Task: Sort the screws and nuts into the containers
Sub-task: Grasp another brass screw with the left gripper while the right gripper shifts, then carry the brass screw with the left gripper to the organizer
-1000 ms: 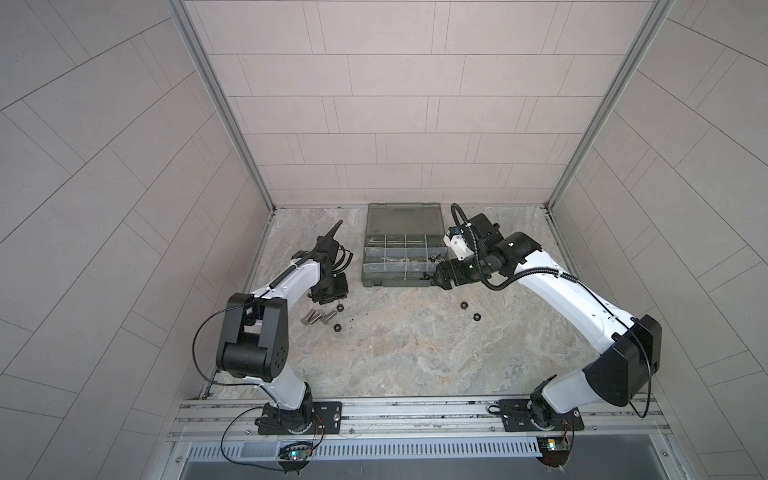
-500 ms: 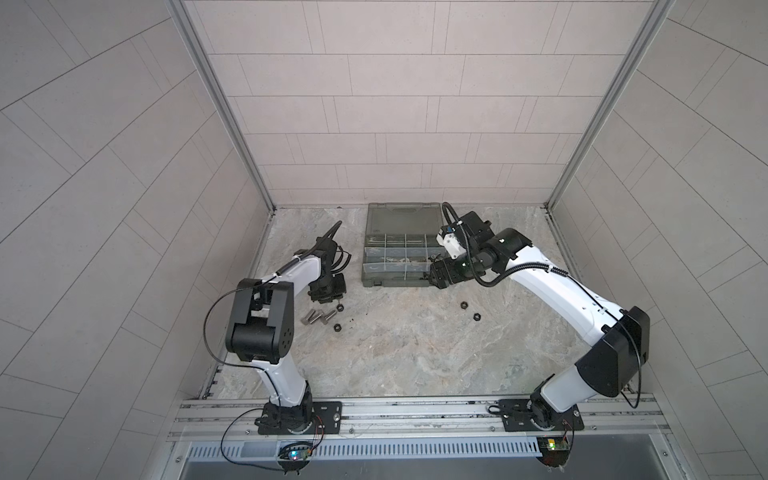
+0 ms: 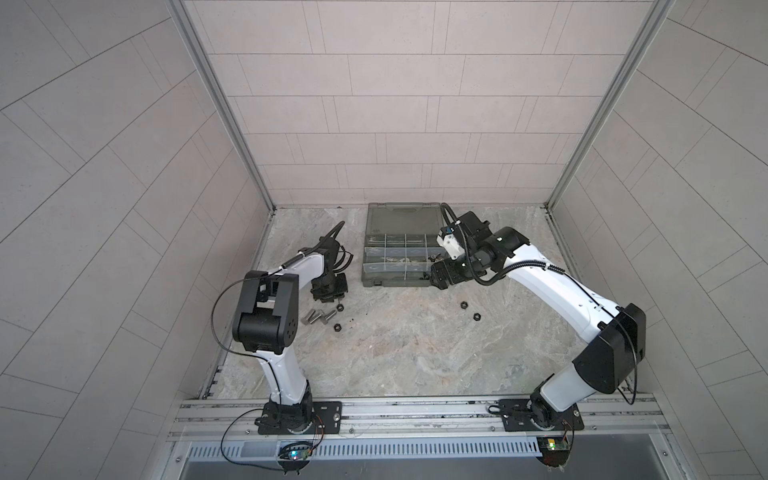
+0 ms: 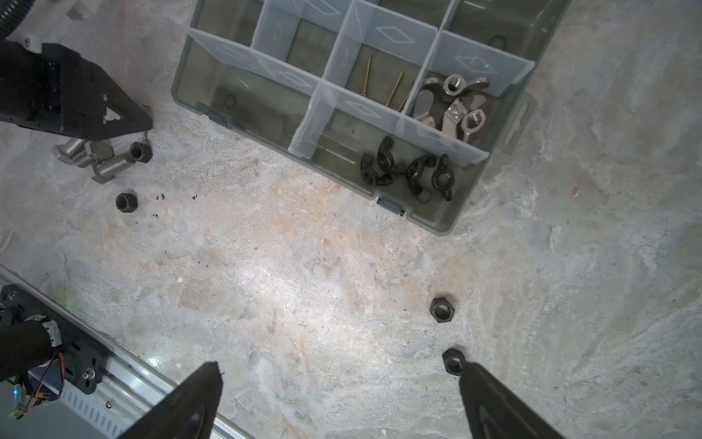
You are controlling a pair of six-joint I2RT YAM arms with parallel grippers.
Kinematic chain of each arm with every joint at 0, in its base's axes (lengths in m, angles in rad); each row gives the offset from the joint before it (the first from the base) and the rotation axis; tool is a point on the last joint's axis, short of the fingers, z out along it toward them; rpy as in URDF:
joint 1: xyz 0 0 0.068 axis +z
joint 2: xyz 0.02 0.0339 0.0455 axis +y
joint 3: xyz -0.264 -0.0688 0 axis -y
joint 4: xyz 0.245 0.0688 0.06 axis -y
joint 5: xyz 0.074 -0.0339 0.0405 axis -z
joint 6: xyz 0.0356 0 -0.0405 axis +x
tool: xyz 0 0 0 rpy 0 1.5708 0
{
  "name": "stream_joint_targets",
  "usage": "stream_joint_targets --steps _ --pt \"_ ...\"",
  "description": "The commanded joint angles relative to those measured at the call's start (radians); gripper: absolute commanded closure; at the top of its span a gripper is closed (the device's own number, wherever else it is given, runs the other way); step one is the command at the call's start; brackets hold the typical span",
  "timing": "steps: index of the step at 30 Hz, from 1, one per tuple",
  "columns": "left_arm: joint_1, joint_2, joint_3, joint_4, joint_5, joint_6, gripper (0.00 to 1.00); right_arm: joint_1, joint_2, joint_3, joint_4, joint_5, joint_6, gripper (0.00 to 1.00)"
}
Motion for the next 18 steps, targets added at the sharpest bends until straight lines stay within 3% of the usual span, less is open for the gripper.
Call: stream_joint_targets --steps 1,5,9,12,18 --pt "0.004 0.029 0.016 0.002 -0.018 0.012 0.7 -0.008 -0.002 0.011 -0.037 0.022 -0.009 0.01" --pt "0.004 0.049 0.02 0.0 -0.016 0.012 0.73 -0.014 -0.009 0.005 -0.047 0.025 -0.009 0.01" --pt "0.004 0.062 0.022 -0.005 -0.01 0.015 0.91 -0.021 -0.017 -0.002 -0.058 0.029 -0.006 0.01" --pt "0.002 0.07 0.028 -0.018 -0.003 0.02 0.97 -0.026 -0.026 -0.014 -0.06 0.026 -0.006 0.01" --pt "-0.002 0.037 0.051 -0.055 0.016 0.022 1.0 -0.038 -0.048 -0.038 -0.065 0.022 -0.006 0.01"
